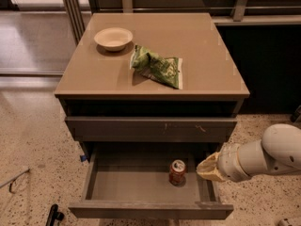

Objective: Pick coke can from middle drawer and place on counter

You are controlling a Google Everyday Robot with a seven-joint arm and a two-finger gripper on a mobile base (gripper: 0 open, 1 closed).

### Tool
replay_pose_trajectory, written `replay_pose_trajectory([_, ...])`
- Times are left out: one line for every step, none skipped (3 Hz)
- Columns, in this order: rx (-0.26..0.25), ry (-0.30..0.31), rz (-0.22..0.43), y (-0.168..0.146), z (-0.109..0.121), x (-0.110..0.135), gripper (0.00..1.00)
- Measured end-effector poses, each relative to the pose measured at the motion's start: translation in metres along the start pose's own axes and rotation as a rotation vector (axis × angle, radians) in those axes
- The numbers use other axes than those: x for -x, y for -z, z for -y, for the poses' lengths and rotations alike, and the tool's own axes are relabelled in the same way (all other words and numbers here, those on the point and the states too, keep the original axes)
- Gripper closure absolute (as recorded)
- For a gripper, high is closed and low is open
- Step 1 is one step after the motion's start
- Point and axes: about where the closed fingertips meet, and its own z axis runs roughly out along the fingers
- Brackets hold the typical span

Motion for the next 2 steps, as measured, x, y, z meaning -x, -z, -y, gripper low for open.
replay_pose_trajectory([-0.001, 0.001, 0.000, 0.000, 0.000, 0.000, 1.00])
replay_pose_trajectory([-0.047, 0.035, 0.024, -0.016, 0.010, -0.015, 1.00])
